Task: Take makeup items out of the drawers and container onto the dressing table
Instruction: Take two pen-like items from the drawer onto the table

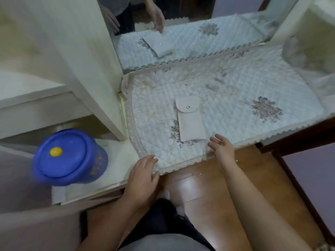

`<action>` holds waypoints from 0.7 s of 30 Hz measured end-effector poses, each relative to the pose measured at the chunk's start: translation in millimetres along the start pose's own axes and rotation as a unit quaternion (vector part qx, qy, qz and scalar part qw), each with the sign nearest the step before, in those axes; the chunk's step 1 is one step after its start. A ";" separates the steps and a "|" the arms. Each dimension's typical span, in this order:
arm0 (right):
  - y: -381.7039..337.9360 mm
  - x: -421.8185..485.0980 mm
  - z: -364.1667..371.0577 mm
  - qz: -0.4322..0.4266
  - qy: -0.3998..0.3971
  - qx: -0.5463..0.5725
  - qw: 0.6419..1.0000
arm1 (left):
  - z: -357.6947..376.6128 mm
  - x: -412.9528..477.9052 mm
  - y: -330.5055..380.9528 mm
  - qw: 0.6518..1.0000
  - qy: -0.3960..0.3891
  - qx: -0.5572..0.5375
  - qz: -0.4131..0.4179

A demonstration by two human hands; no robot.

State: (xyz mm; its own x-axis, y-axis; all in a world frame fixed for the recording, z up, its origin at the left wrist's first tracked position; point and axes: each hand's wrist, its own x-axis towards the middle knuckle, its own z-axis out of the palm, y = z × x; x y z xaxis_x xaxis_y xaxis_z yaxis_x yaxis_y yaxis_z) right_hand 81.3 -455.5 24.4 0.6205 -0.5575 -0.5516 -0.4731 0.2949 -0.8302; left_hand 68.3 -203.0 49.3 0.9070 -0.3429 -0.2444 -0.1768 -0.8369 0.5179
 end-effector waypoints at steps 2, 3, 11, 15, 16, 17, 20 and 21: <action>7.2 -13.4 -28.8 0.005 0.021 0.003 1.000 | 0.7 16.9 7.7 0.999 -0.029 0.017 0.042; 12.5 -19.7 -44.7 0.013 0.042 0.009 0.999 | 1.9 25.5 12.6 0.997 -0.039 0.022 0.065; 72.8 -71.1 -162.0 0.100 0.242 0.110 0.959 | 30.2 73.0 77.2 0.971 -0.133 0.046 0.193; 103.9 -85.3 -200.6 0.130 0.306 0.109 0.937 | 60.9 85.1 123.5 0.947 -0.192 0.053 0.254; 112.7 -87.2 -209.5 0.137 0.314 0.096 0.935 | 69.0 87.0 135.5 0.941 -0.202 0.057 0.264; 121.1 -88.5 -219.4 0.146 0.319 0.082 0.933 | 77.4 88.5 148.0 0.938 -0.211 0.063 0.269; 148.2 -86.8 -257.2 0.179 0.323 0.071 0.927 | 109.6 94.2 187.3 0.931 -0.227 0.072 0.277; 154.1 -85.1 -272.8 0.188 0.325 0.079 0.924 | 123.3 96.5 202.9 0.930 -0.231 0.077 0.277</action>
State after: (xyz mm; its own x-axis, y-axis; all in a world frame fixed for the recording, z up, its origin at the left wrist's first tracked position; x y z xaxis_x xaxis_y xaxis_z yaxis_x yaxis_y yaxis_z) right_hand -215.0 -574.3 -34.6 -0.0994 -0.7255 -0.6810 -0.4492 0.6434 -0.6199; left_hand 72.9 -458.5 29.7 0.4060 -0.8561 -0.3197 -0.6530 -0.5165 0.5539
